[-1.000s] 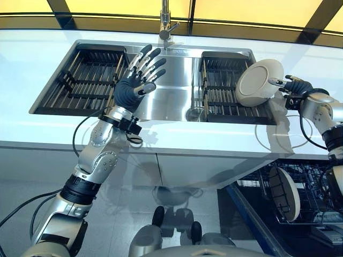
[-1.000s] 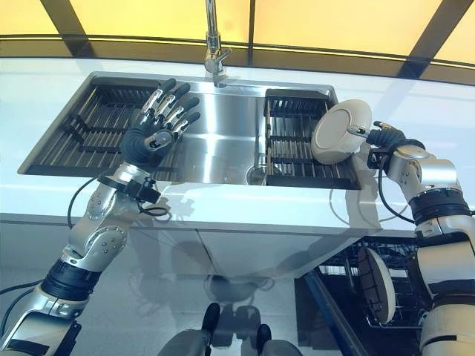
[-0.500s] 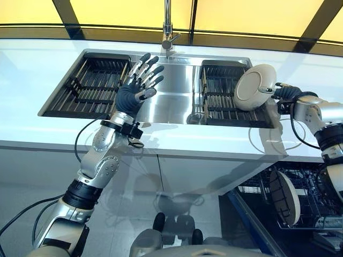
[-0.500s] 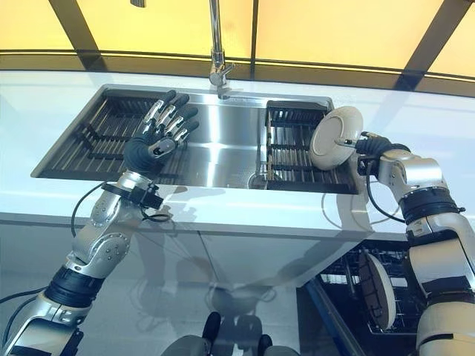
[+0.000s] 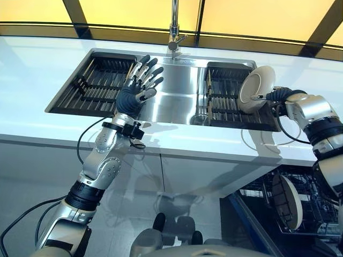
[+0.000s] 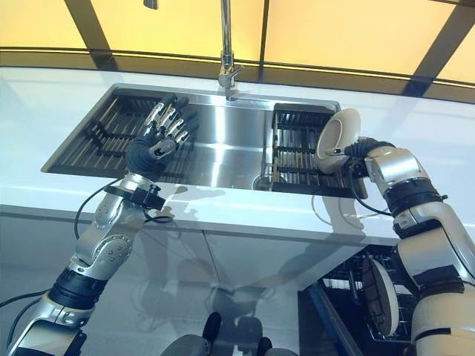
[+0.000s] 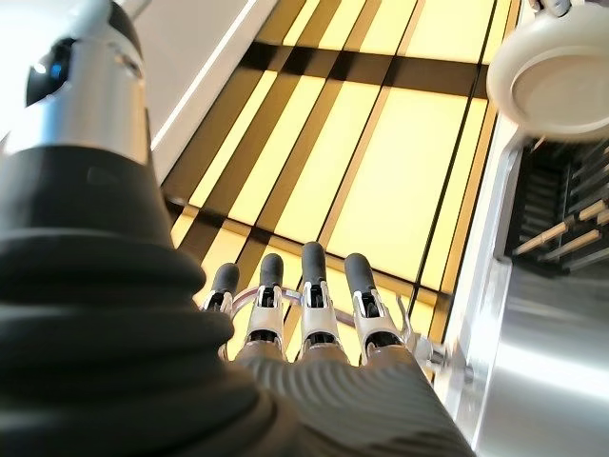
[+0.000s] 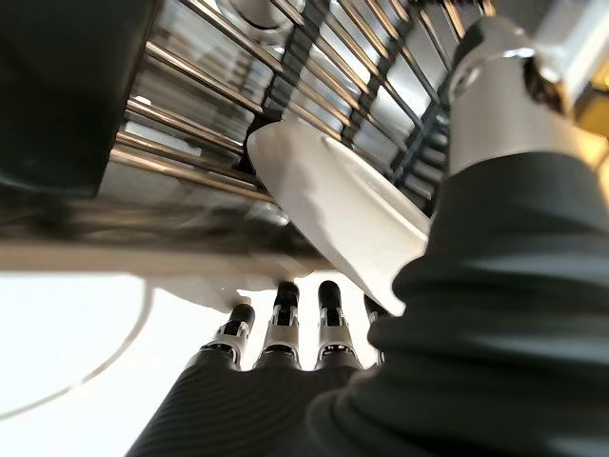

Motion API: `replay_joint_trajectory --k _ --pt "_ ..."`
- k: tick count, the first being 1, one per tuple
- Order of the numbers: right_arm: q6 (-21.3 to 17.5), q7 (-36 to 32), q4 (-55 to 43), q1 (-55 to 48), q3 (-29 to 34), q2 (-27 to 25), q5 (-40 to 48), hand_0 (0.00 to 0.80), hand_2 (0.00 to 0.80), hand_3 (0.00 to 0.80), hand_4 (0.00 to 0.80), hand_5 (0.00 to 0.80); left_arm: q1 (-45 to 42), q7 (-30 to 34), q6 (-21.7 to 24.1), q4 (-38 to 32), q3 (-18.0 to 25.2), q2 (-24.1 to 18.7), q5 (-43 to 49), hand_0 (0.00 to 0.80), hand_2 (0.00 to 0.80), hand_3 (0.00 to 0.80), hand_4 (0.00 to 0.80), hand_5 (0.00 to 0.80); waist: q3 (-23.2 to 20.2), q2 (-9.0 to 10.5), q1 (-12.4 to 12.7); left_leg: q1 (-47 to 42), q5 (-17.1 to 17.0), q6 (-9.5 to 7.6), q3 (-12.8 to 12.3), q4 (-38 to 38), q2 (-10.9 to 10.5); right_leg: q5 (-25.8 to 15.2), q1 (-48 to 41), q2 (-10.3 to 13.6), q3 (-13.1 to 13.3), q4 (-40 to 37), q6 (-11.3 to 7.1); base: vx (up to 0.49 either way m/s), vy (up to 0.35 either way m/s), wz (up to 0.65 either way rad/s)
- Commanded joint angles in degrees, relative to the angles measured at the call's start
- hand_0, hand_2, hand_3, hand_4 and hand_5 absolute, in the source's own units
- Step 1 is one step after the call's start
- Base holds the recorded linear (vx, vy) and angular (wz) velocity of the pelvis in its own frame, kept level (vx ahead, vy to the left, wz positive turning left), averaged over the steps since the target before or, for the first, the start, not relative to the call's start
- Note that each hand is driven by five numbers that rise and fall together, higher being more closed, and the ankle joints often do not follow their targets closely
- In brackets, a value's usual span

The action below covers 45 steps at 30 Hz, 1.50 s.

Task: Take plates into dishwasher

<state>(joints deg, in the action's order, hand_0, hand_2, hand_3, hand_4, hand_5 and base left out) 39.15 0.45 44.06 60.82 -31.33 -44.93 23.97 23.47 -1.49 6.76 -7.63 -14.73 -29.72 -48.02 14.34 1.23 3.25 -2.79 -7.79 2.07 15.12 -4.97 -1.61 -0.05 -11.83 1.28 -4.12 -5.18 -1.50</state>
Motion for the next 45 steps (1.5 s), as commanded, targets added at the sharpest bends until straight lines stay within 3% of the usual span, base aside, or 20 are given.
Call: replay_joint_trajectory --k 1,8,17,25,33,45 --pt "-3.8 2.2 0.7 10.6 -4.6 -0.3 -1.7 0.800 0.800 0.800 0.800 0.800 0.8 -0.2 2.4 -0.7 0.6 -0.6 0.7 0.000 0.000 0.000 0.000 0.000 0.5 1.66 2.8 -4.2 7.0 -5.00 -1.8 0.0 -2.0 0.9 3.5 -0.4 -0.2 4.3 2.75 -0.018 0.018 0.10" --pt "-8.5 9.5 -1.1 9.9 -2.7 0.0 0.8 0.800 0.800 0.800 0.800 0.800 -0.5 0.9 4.4 -0.6 1.7 -0.6 -0.2 0.000 0.000 0.000 0.000 0.000 1.2 1.02 3.5 -3.2 6.7 -5.06 -1.0 0.0 -2.1 0.7 4.2 -0.3 -0.4 4.0 2.86 -0.031 0.024 0.11" --pt "-10.0 9.6 -2.8 7.0 -1.0 -1.9 -0.3 0.800 0.800 0.800 0.800 0.800 -0.3 1.4 6.1 -0.9 2.1 -0.9 -0.8 0.000 0.000 0.000 0.000 0.000 1.9 0.74 3.3 -2.6 6.6 -5.08 -1.4 0.0 -2.2 0.6 5.1 0.0 -0.6 4.4 2.66 -0.030 0.021 0.06" --pt "-16.3 8.3 -6.0 7.1 -0.9 -3.1 0.6 0.800 0.800 0.800 0.800 0.800 -0.5 1.9 5.3 -1.5 2.0 -0.7 -0.3 0.000 0.000 0.000 0.000 0.000 0.4 1.53 2.5 -3.4 7.1 -5.19 -2.2 0.0 -2.3 0.5 4.7 0.0 0.1 4.4 2.30 -0.001 0.004 0.00" --pt "-21.2 6.5 -11.9 6.4 0.4 -5.8 -2.1 0.800 0.800 0.800 0.800 0.800 -1.4 2.9 4.6 -1.5 2.1 -0.3 -0.3 0.000 0.000 0.000 0.000 0.000 -3.2 2.21 0.9 -5.3 8.6 -5.44 -4.4 0.0 -2.4 0.7 3.4 -0.1 1.5 4.3 1.45 -0.016 0.049 -0.08" --pt "-23.4 4.8 -16.2 4.6 4.4 -9.1 -0.5 0.800 0.800 0.800 0.800 0.800 2.1 2.5 4.0 -0.8 1.6 -1.0 -1.6 0.000 0.000 0.000 0.000 0.000 -7.5 2.09 -2.6 -7.9 11.4 -5.43 -9.7 0.0 -2.3 -1.6 1.0 0.0 5.8 0.2 -0.57 -0.050 0.023 -0.23"
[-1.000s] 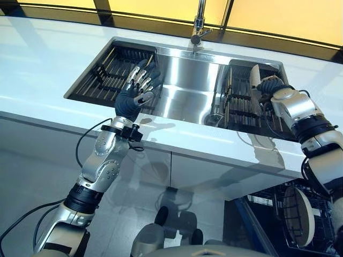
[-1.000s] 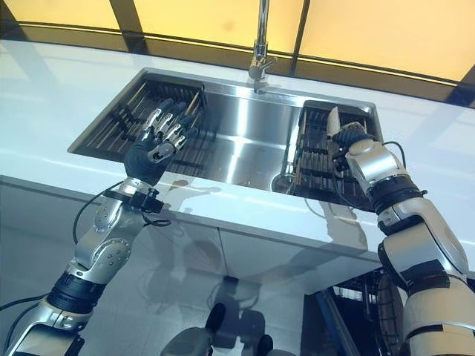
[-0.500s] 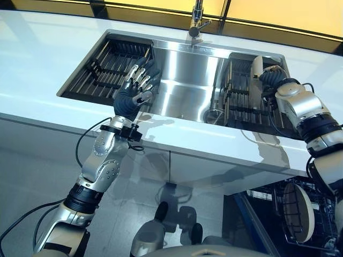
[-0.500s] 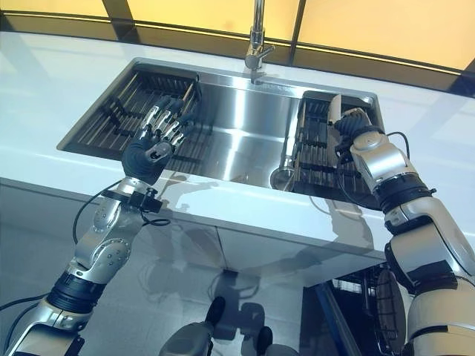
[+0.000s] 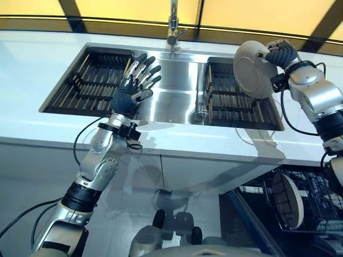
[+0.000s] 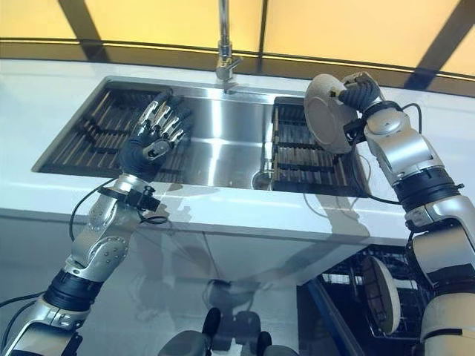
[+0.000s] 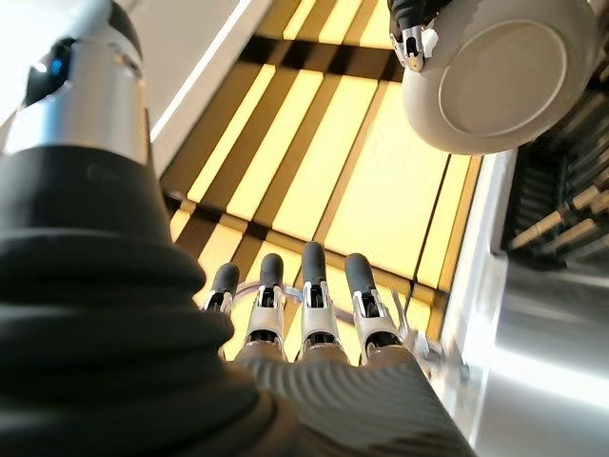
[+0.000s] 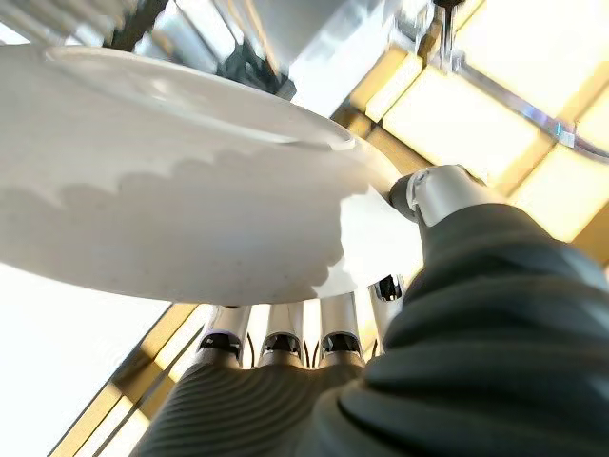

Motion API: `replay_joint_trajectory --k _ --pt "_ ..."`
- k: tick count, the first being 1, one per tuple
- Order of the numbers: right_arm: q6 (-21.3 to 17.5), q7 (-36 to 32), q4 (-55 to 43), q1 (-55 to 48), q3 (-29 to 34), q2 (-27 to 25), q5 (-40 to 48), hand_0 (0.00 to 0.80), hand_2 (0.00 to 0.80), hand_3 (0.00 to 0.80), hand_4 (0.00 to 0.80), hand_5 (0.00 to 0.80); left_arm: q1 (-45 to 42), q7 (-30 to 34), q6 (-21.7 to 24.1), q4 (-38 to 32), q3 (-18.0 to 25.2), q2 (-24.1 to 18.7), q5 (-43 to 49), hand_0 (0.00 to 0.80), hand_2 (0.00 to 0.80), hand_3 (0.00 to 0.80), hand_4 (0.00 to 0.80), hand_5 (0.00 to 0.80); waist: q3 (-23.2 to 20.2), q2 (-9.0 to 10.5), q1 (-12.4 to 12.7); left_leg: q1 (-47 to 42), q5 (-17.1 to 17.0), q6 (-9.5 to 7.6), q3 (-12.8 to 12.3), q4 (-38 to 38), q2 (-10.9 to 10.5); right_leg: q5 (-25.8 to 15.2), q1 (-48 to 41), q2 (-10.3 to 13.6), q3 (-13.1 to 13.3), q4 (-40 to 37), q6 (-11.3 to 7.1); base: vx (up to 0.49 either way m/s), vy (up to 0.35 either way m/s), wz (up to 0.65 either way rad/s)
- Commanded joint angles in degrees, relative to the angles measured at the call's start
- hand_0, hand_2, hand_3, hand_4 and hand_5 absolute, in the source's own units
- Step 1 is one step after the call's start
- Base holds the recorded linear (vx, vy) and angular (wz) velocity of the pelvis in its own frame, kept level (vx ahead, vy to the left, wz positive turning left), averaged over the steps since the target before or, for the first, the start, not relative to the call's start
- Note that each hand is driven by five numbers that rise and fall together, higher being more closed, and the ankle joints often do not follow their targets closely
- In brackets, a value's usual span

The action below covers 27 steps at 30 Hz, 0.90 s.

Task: Take plates into dishwasher

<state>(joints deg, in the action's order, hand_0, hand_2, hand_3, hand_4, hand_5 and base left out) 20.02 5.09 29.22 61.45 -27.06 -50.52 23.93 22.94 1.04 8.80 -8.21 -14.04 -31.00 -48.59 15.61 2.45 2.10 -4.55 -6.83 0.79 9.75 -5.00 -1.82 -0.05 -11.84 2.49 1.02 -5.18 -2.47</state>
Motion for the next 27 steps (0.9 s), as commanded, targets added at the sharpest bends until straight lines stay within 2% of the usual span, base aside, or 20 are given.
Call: replay_joint_trajectory --k 1,14,22,24,25,27 --pt "-4.3 -0.1 -1.5 3.8 0.4 -3.9 -0.9 0.800 0.800 0.800 0.800 0.800 2.9 -0.2 2.0 0.1 0.7 0.4 -1.0 0.000 0.000 0.000 0.000 0.000 -9.0 0.84 -1.6 -6.3 10.5 -4.10 -4.7 0.0 -2.0 -1.6 1.0 -1.3 1.0 0.2 0.29 -0.047 0.009 -0.27" --pt "-2.2 -3.1 0.9 2.3 3.4 -13.0 -3.1 0.800 0.800 0.800 0.800 0.800 4.5 -1.7 0.5 0.7 0.6 0.2 -1.6 0.000 0.000 0.000 0.000 0.000 -10.7 1.03 -5.5 -7.2 12.0 -4.24 -9.1 0.0 -1.1 -1.7 1.9 -1.6 4.3 1.0 -0.48 -0.033 0.024 -0.18" --pt "-1.1 -4.4 0.2 -6.3 10.7 -17.3 -3.5 0.800 0.800 0.800 0.800 0.800 4.2 -2.3 -0.1 0.5 1.3 0.4 -3.1 0.000 0.000 0.000 0.000 0.000 -10.2 0.79 -7.8 -7.3 12.2 -4.82 -10.1 0.0 -1.3 -2.2 4.0 -1.6 5.9 3.6 -1.44 -0.026 0.072 -0.16" --pt "-1.0 -6.1 0.2 -9.3 13.7 -18.8 -4.4 0.800 0.800 0.800 0.800 0.800 3.4 -1.9 -0.2 0.1 1.6 0.1 -3.4 0.000 0.000 0.000 0.000 0.000 -9.9 0.76 -8.8 -7.0 12.2 -4.62 -11.8 0.0 -1.3 -4.5 4.5 -1.0 6.4 1.9 -2.67 -0.042 0.053 -0.19" --pt "-1.3 -6.6 0.3 -10.2 14.7 -19.0 -4.4 0.800 0.800 0.800 0.800 0.800 3.1 -1.9 -0.2 0.0 1.7 -0.1 -3.2 0.000 0.000 0.000 0.000 0.000 -9.8 0.82 -8.7 -6.9 12.2 -4.55 -12.5 0.0 -1.1 -4.9 4.7 -0.8 6.0 1.6 -2.94 -0.077 -0.003 -0.32" --pt "-2.2 -7.6 0.5 -10.4 15.5 -18.4 -4.0 0.800 0.800 0.800 0.800 0.800 2.1 -2.9 -0.1 -0.4 2.7 -1.2 -1.7 0.000 0.000 0.000 0.000 0.000 -9.1 0.80 -7.8 -7.0 11.9 -4.48 -15.7 0.0 0.2 -3.6 6.4 -0.8 1.5 6.1 -3.41 -0.083 -0.054 -0.68"
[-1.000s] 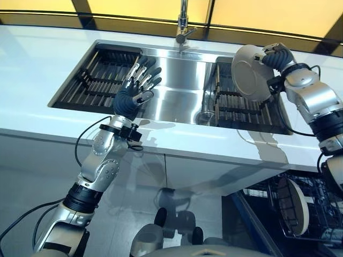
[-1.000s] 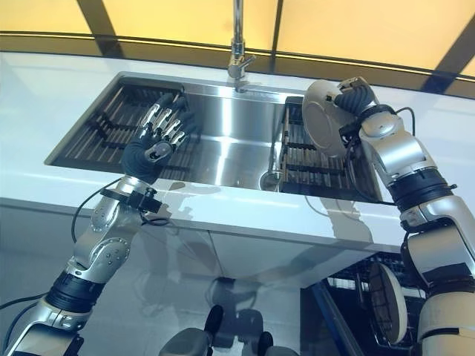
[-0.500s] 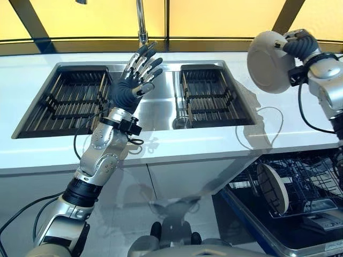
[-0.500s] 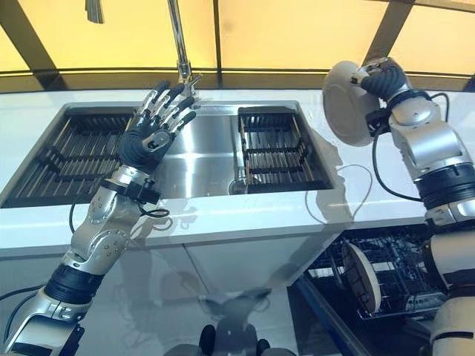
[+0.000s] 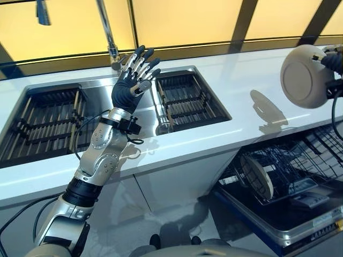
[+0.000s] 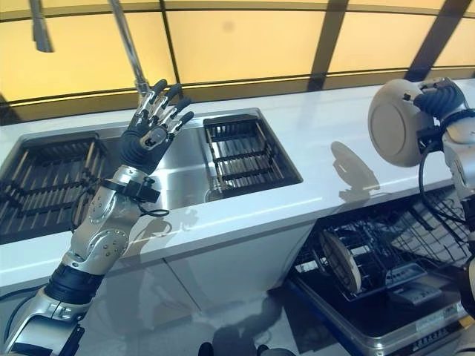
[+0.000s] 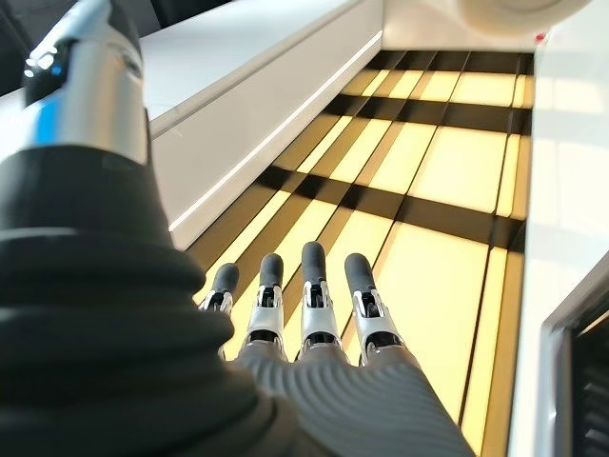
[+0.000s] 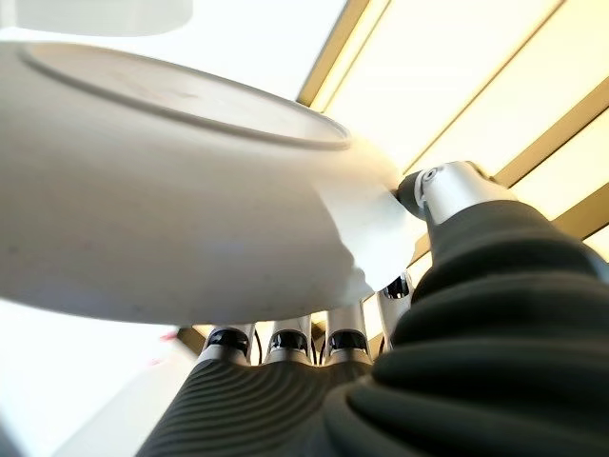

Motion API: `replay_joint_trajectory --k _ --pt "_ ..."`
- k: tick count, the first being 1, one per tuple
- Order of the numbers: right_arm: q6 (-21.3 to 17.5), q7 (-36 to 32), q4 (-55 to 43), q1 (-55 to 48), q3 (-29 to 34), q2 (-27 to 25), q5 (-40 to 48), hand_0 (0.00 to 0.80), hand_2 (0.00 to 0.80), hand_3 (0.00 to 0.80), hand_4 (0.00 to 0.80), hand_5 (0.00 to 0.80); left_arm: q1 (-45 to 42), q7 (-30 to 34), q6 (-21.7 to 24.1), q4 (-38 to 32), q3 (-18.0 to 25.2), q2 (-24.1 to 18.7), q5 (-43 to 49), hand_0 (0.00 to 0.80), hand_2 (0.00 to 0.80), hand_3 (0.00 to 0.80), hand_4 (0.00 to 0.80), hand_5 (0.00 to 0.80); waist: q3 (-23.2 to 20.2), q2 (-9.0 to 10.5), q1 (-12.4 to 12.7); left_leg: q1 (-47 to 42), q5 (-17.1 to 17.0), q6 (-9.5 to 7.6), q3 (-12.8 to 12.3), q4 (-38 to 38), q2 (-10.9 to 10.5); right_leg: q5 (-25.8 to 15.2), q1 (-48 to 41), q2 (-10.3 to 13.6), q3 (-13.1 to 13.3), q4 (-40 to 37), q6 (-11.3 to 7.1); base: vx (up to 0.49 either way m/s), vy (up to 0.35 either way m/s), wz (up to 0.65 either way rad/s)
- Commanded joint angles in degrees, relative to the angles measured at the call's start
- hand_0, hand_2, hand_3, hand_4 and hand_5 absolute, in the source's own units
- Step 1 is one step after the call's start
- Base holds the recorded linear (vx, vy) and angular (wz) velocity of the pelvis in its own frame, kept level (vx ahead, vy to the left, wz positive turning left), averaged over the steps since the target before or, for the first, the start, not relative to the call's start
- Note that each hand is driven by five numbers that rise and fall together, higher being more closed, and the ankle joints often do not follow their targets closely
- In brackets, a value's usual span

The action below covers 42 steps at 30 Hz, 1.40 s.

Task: Take plates into dishwasher

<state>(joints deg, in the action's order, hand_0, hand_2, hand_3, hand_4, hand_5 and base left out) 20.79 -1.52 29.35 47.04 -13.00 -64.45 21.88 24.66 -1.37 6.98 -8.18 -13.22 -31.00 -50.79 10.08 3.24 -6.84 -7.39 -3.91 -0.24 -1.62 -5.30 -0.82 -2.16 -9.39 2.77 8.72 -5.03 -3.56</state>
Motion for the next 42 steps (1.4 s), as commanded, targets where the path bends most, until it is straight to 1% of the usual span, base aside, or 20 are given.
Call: replay_joint_trajectory --k 1,2,3,5,8,10,13,18,23,27,32,36,42 --pt "-3.0 -1.0 0.2 4.3 1.1 -4.2 -2.3 0.800 0.800 0.800 0.800 0.800 0.5 -0.9 1.8 -0.4 2.4 -1.9 0.7 0.000 0.000 0.000 0.000 0.000 -3.4 -0.16 1.4 -4.1 9.0 -3.55 -5.6 0.3 -0.2 0.3 4.7 -1.3 -8.1 8.8 -2.07 -0.071 -0.078 -1.02" --pt "-3.0 -0.9 0.0 4.6 0.6 -4.2 -2.9 0.800 0.800 0.800 0.800 0.800 0.7 -1.2 1.8 -0.3 2.9 -2.6 0.7 0.000 0.000 0.000 0.000 0.000 -3.3 -0.17 1.5 -3.9 8.7 -3.56 -6.5 0.3 0.1 2.1 5.2 -1.6 -9.0 10.4 -1.54 -0.072 -0.121 -1.05" --pt "-3.1 -0.8 -0.3 4.2 0.2 -4.7 -3.8 0.800 0.800 0.800 0.800 0.800 0.8 -1.5 1.9 -0.2 3.3 -3.1 0.4 0.000 0.000 0.000 0.000 0.000 -3.3 0.06 1.9 -3.4 8.0 -3.42 -6.6 0.3 0.2 2.5 5.1 -1.9 -9.5 9.6 -1.08 -0.065 -0.144 -0.88" --pt "-3.5 -1.1 -0.9 2.8 0.4 -5.5 -3.2 0.800 0.800 0.800 0.800 0.800 0.6 -1.5 2.4 -0.2 3.7 -3.5 -0.1 0.000 0.000 0.000 0.000 0.000 -3.6 0.65 2.3 -2.8 7.5 -3.27 -6.2 0.3 -0.1 1.5 4.4 -2.1 -9.4 6.9 -0.64 -0.028 -0.135 -0.68" --pt "-3.0 -2.0 -0.7 1.5 0.6 -5.5 -4.1 0.800 0.800 0.800 0.800 0.800 0.8 -1.5 2.6 0.2 3.9 -2.5 -0.2 0.000 0.000 0.000 0.000 0.000 -3.9 1.47 2.5 -2.9 7.6 -3.03 -5.4 0.3 -0.3 0.8 3.2 -2.4 -9.0 3.8 0.09 0.028 -0.120 -0.22" --pt "-3.2 -3.2 1.5 2.3 -0.9 -5.3 -5.2 0.800 0.800 0.800 0.800 0.800 1.7 -2.2 2.0 1.0 3.3 -1.4 0.3 0.000 0.000 0.000 0.000 0.000 -4.2 1.57 2.3 -3.2 7.9 -2.90 -5.2 0.3 -0.4 0.8 2.2 -2.7 -8.8 2.4 0.47 0.059 -0.092 -0.03" --pt "-2.7 -5.1 2.8 2.0 -1.7 -5.1 -7.0 0.800 0.800 0.800 0.800 0.800 2.3 -2.1 1.2 1.9 2.5 -0.3 0.8 0.000 0.000 0.000 0.000 0.000 -4.6 1.38 1.8 -3.4 8.3 -2.65 -4.9 0.3 -0.4 0.6 1.3 -3.0 -8.3 0.9 0.66 0.051 -0.081 -0.04" --pt "-0.8 -8.2 1.3 -2.3 0.2 -3.7 -10.5 0.800 0.800 0.800 0.800 0.800 0.9 -1.6 1.0 1.3 2.4 0.6 1.8 0.000 0.000 0.000 0.000 0.000 -4.6 0.89 1.4 -3.7 8.7 -2.47 -5.5 0.3 -0.4 0.5 1.0 -2.8 -8.3 0.0 0.58 0.029 -0.070 -0.06" --pt "0.5 -10.3 0.6 -4.8 0.5 -0.9 -14.2 0.800 0.800 0.800 0.800 0.800 -0.2 -1.5 -0.6 0.4 2.6 1.3 2.4 0.000 0.000 0.000 0.000 0.000 -4.3 0.32 1.6 -3.6 8.6 -2.49 -5.7 0.3 -0.3 0.4 1.3 -2.6 -8.2 0.0 0.54 0.032 -0.059 -0.01" --pt "1.0 -11.2 1.9 -7.2 -0.3 1.8 -17.9 0.800 0.800 0.800 0.800 0.800 -1.5 -0.5 -1.7 -0.6 2.8 1.3 2.0 0.000 0.000 0.000 0.000 0.000 -3.6 -0.09 2.3 -3.2 8.4 -2.54 -5.3 0.3 -0.3 0.3 1.6 -2.4 -8.5 0.0 0.60 0.020 -0.067 -0.01" --pt "1.6 -10.3 2.5 -11.2 -0.1 5.3 -19.5 0.800 0.800 0.800 0.800 0.800 -2.1 -0.7 -1.2 -1.6 2.7 0.7 2.0 0.000 0.000 0.000 0.000 0.000 -2.3 -0.76 2.7 -2.6 8.0 -2.54 -5.1 0.3 -0.2 0.1 2.0 -2.2 -9.1 0.0 0.85 -0.005 -0.054 0.01" --pt "2.1 -9.4 3.9 -12.2 -1.0 7.3 -20.4 0.800 0.800 0.800 0.800 0.800 -1.1 -1.5 -1.2 -1.8 2.4 0.4 1.8 0.000 0.000 0.000 0.000 0.000 -1.7 -1.11 2.9 -2.0 7.8 -2.35 -4.7 0.3 -0.2 0.1 2.3 -2.1 -9.7 0.0 0.94 -0.029 -0.051 0.09" --pt "1.3 -7.4 6.8 -13.0 -2.8 10.0 -21.4 0.800 0.800 0.800 0.800 0.800 -0.9 -1.3 -0.7 -2.3 1.9 1.1 2.4 0.000 0.000 0.000 0.000 0.000 -1.2 -1.52 3.5 -1.3 7.3 -2.23 -4.5 0.3 -0.1 -0.1 3.1 -2.0 -10.0 0.0 1.22 -0.022 -0.055 0.07"
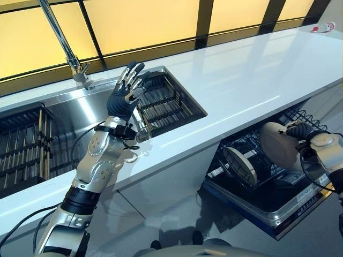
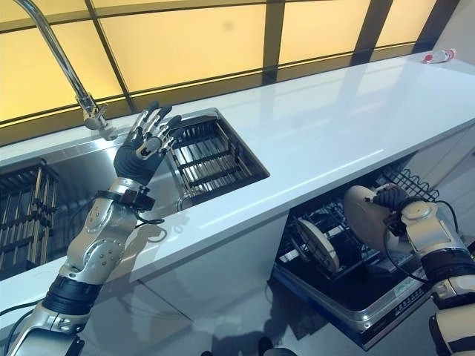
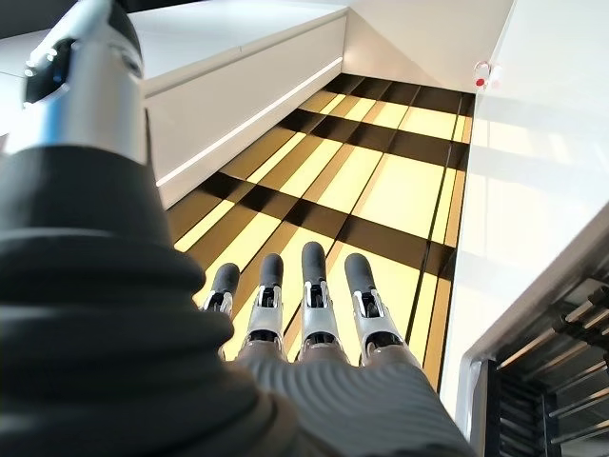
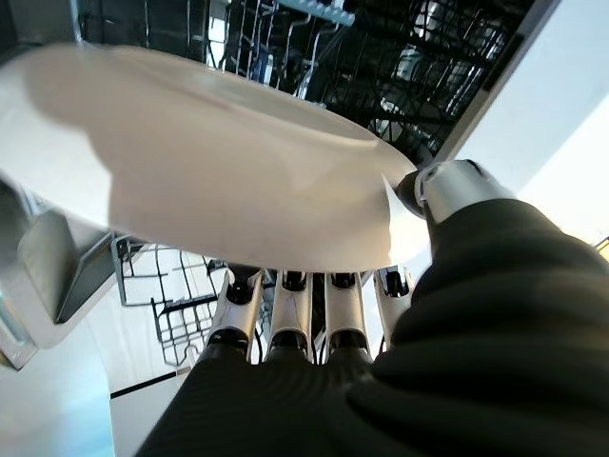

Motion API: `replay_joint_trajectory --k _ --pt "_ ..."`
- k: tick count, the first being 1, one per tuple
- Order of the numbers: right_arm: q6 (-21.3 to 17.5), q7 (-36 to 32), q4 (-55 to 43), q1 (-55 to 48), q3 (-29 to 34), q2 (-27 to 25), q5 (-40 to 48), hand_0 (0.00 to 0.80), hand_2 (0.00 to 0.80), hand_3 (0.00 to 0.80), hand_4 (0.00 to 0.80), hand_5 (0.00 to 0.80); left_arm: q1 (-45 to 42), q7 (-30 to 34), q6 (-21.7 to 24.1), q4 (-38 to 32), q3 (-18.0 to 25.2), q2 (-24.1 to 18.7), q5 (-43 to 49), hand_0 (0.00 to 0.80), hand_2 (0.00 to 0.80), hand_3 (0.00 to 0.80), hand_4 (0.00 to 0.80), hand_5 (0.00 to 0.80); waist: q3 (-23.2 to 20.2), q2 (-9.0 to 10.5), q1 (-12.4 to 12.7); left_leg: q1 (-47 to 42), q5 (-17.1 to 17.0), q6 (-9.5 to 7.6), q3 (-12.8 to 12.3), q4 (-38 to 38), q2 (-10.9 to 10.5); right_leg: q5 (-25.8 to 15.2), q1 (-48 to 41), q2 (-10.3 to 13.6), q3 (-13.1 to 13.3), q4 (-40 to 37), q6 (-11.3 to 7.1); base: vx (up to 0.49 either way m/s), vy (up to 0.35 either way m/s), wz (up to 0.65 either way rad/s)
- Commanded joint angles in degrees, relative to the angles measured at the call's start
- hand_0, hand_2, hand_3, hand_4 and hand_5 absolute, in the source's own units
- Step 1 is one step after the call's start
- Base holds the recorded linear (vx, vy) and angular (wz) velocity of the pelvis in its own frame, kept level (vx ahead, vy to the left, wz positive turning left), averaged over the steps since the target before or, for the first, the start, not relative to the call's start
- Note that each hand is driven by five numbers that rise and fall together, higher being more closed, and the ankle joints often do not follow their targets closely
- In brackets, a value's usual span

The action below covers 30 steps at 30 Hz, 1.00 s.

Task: Take plates into dishwasher

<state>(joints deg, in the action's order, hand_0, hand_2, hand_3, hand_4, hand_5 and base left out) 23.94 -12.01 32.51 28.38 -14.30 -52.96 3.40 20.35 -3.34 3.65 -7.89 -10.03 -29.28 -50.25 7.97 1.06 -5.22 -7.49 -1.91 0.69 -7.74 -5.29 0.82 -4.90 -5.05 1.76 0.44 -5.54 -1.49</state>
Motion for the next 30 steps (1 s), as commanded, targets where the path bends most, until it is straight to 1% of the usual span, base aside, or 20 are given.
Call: replay_joint_trajectory --k 1,3,8,12,16,22,30 --pt "-2.1 3.6 4.0 5.6 -1.8 -1.1 -2.9 0.800 0.800 0.800 0.800 0.800 3.4 0.6 2.6 -2.9 -1.4 -0.6 2.0 0.000 0.000 0.000 0.000 0.000 1.1 0.55 1.9 -1.1 5.3 -3.14 1.7 0.3 -1.7 2.6 -1.2 -1.0 -1.8 0.5 -0.83 -0.031 -0.062 0.02" --pt "-2.5 5.2 4.7 5.8 -2.5 -0.1 -3.3 0.800 0.800 0.800 0.800 0.800 3.7 0.7 2.8 -2.9 -1.5 -0.5 2.1 0.000 0.000 0.000 0.000 0.000 1.4 0.30 2.1 -0.9 5.2 -3.13 1.7 0.3 -1.7 2.6 -1.0 -1.0 -1.8 0.5 -0.73 -0.038 -0.065 0.00" --pt "-5.0 10.3 6.8 7.0 -3.9 1.8 -4.0 0.800 0.800 0.800 0.800 0.800 4.9 0.4 3.1 -2.8 -2.1 -0.7 2.4 0.000 0.000 0.000 0.000 0.000 2.4 -0.55 2.4 -0.5 4.9 -2.94 1.7 0.3 -1.5 2.6 -0.7 -1.0 -2.0 0.5 -0.57 -0.043 -0.068 0.00" --pt "-6.6 13.9 8.4 8.2 -4.5 2.8 -4.5 0.800 0.800 0.800 0.800 0.800 5.6 0.6 4.3 -2.5 -2.5 -0.8 2.6 0.000 0.000 0.000 0.000 0.000 3.4 -1.46 2.6 0.1 4.7 -2.71 1.8 0.3 -1.5 2.6 -0.1 -1.0 -2.3 0.5 -0.44 -0.058 -0.066 0.04" --pt "-7.4 15.3 9.9 9.4 -5.0 3.4 -4.2 0.800 0.800 0.800 0.800 0.800 6.9 0.6 4.9 -2.5 -2.6 -1.1 2.5 0.000 0.000 0.000 0.000 0.000 4.5 -2.34 2.7 1.0 4.3 -2.48 2.1 0.3 -1.5 2.6 0.6 -0.9 -2.6 0.5 -0.30 -0.075 -0.071 0.08" --pt "-10.3 16.9 13.8 12.2 -6.8 3.5 -5.1 0.800 0.800 0.800 0.800 0.800 8.5 0.9 5.0 -2.3 -3.1 -1.8 2.5 0.000 0.000 0.000 0.000 0.000 6.0 -3.74 3.1 1.9 3.9 -2.25 2.5 0.3 -1.7 2.5 1.4 -0.6 -3.3 0.5 -0.06 -0.056 -0.074 0.06" --pt "-11.4 17.4 17.8 16.4 -8.9 3.7 -5.0 0.800 0.800 0.800 0.800 0.800 10.4 0.6 6.6 -2.0 -3.6 -1.9 2.2 0.000 0.000 0.000 0.000 0.000 7.9 -5.94 3.4 3.4 3.1 -1.79 2.8 0.3 -2.1 2.4 2.7 -0.3 -3.9 0.5 0.18 -0.040 -0.045 0.04"
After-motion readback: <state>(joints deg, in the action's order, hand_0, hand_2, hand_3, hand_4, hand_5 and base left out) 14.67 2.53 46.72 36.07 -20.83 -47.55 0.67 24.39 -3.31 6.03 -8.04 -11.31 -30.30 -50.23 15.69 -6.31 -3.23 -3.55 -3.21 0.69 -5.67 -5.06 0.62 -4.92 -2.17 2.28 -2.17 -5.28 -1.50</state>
